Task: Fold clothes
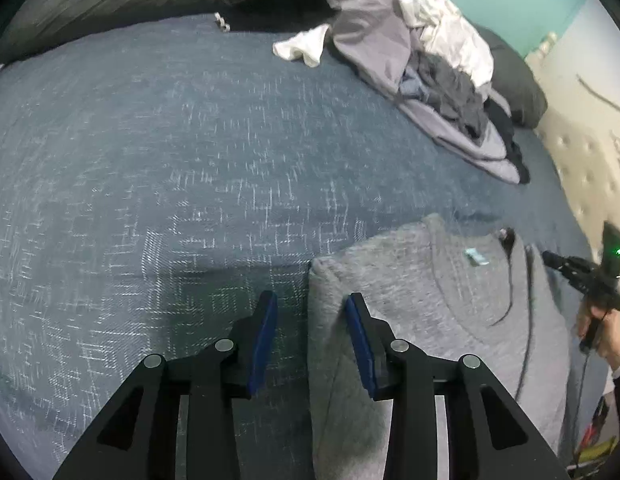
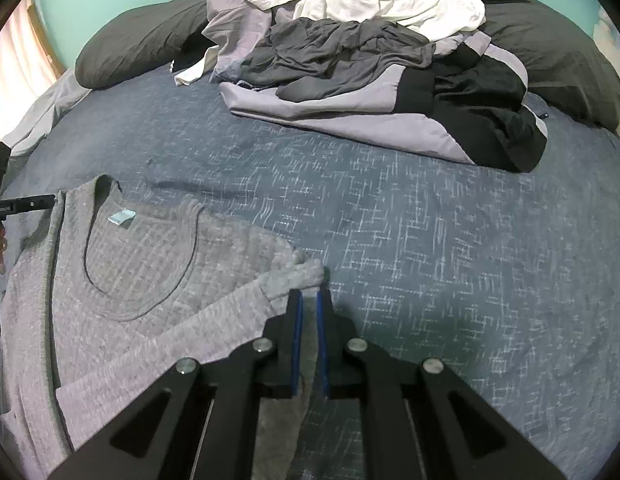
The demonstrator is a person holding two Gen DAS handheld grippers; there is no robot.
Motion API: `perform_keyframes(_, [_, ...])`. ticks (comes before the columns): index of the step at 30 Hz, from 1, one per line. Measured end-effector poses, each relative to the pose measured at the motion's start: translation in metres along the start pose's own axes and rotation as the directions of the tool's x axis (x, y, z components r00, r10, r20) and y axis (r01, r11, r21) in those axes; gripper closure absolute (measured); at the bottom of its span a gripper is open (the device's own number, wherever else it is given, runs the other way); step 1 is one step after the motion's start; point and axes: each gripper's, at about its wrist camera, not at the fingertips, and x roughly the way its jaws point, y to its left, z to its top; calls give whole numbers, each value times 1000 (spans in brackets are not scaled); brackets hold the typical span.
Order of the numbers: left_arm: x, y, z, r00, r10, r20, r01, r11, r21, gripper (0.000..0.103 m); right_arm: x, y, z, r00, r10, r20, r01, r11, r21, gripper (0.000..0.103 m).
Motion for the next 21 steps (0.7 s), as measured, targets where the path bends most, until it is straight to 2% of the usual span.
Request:
perform_keyframes(2, [3, 1, -1, 999, 38, 0, -38, 999, 9, 83, -1, 0, -2, 1000, 1, -1, -1, 1000, 0, 96])
perform_keyframes(7, [-16, 11, -3, 995, 86, 60, -81, 994, -68, 83, -7, -2, -6, 1000, -9, 4, 9, 1000, 6, 96])
perform_keyframes(10, [-37, 7, -6, 993, 86, 85, -80, 995, -65, 81, -19, -5, -10, 1000, -7, 14, 7, 1000, 24, 96])
perform_keyframes(14, [-68, -10, -25, 994, 73, 80, -71, 997, -28, 69, -41, -3, -20, 1000, 8, 20, -9, 999, 41, 96])
perform_keyframes(21, [-117, -42, -103, 998, 57, 20, -57, 998, 40, 63, -83, 15, -66, 999, 46, -4, -45, 997, 60, 96])
